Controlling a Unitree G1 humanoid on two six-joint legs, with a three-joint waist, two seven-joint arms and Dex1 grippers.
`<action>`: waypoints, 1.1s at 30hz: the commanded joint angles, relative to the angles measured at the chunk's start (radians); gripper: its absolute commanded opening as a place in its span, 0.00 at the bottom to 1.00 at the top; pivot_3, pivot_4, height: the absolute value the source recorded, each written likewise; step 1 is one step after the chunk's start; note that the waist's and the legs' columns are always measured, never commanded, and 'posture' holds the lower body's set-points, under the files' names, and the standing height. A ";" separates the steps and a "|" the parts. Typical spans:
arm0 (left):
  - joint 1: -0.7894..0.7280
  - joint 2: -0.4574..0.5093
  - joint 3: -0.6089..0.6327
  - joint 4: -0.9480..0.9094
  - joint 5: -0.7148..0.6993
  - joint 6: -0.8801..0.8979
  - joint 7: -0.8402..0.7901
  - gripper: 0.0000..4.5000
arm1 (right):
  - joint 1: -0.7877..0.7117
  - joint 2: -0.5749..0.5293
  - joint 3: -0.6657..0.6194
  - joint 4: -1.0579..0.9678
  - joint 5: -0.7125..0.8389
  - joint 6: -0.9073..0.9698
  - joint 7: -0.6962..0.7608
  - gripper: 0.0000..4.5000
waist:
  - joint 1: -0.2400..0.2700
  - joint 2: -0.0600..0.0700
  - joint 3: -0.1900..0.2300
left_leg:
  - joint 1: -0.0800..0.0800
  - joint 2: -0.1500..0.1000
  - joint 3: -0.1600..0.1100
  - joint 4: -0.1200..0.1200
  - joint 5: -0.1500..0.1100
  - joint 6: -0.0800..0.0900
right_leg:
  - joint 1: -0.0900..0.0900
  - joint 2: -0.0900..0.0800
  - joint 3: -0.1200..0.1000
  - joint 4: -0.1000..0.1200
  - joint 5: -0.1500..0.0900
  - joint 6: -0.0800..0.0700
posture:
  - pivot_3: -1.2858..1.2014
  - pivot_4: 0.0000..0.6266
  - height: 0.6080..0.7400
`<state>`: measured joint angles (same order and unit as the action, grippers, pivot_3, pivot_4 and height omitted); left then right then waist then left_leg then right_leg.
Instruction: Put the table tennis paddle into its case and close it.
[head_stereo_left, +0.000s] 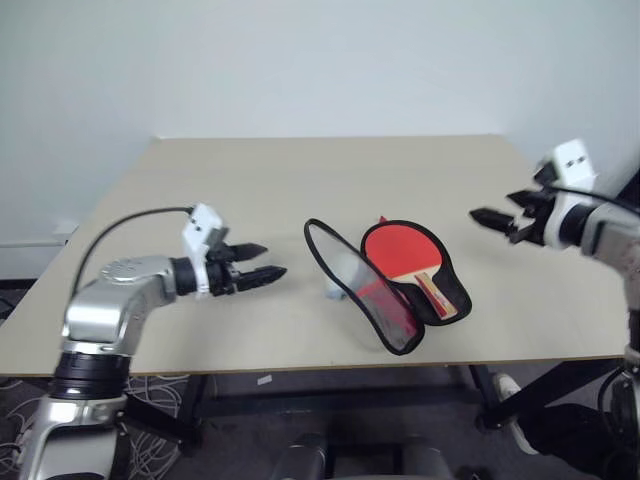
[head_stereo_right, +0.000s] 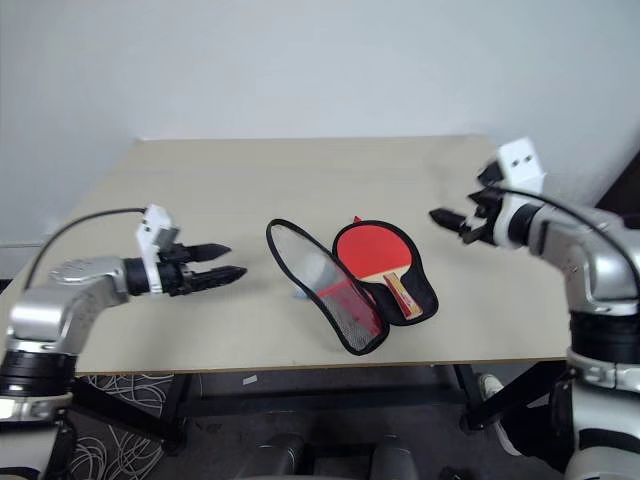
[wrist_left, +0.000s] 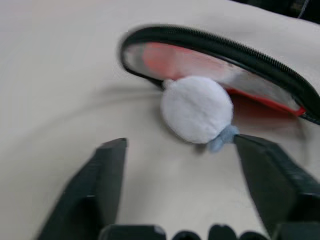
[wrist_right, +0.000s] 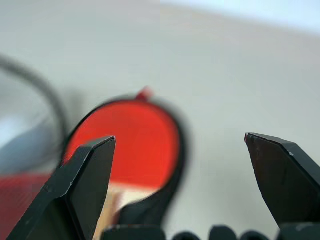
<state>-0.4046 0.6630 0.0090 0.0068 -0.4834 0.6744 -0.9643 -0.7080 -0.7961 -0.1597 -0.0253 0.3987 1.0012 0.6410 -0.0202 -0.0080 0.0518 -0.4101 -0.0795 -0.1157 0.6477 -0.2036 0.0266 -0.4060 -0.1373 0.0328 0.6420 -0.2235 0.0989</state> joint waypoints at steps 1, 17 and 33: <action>-0.060 -0.036 -0.038 -0.052 0.009 -0.007 0.012 0.47 | -0.045 -0.036 -0.007 0.013 -0.020 -0.030 0.000 1.00 | 0.000 0.000 0.000 | 0.000 0.000 0.000 0.000 0.000 0.000 | 0.000 0.000 0.000 0.000 0.000 0.000 | 0.52 0.00 0.68; -0.374 -0.407 -0.226 0.212 0.136 -0.120 0.108 0.23 | 0.249 -0.283 0.042 -0.144 -0.022 -0.298 0.356 1.00 | 0.014 0.000 0.001 | -0.001 0.000 0.002 0.006 -0.001 0.001 | 0.004 0.000 -0.002 -0.001 -0.003 0.006 | 0.52 0.00 0.68; -0.133 -0.430 -0.345 -0.012 0.178 0.095 0.128 0.23 | 0.336 -0.290 0.023 -0.211 0.003 -0.316 0.415 1.00 | 0.019 -0.001 0.001 | -0.002 0.003 0.003 0.010 -0.006 0.002 | 0.003 0.000 0.000 0.000 -0.003 0.006 | 0.52 0.00 0.68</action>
<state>-0.5387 0.2286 -0.3331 0.0610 -0.2802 0.7364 -0.8220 -0.3631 -1.0855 -0.0962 -0.2015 0.3872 0.6782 1.0691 -0.0011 -0.0087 0.0527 -0.4122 -0.0764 -0.1124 0.6582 -0.2092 0.0286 -0.4032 -0.1377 0.0333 0.6418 -0.2269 0.1048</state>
